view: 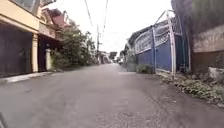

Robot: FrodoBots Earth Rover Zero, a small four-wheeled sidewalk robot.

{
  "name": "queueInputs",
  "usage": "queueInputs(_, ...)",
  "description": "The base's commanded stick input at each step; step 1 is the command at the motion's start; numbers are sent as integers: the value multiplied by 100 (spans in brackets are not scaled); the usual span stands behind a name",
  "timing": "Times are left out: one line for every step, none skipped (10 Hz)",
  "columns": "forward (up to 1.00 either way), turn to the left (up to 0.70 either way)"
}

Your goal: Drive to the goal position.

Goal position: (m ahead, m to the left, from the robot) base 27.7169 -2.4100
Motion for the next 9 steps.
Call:
queueInputs(85, 9)
queueInputs(85, 9)
queueInputs(85, 9)
queueInputs(85, 9)
queueInputs(85, 9)
queueInputs(85, 9)
queueInputs(85, -18)
queueInputs(85, -25)
queueInputs(85, -25)
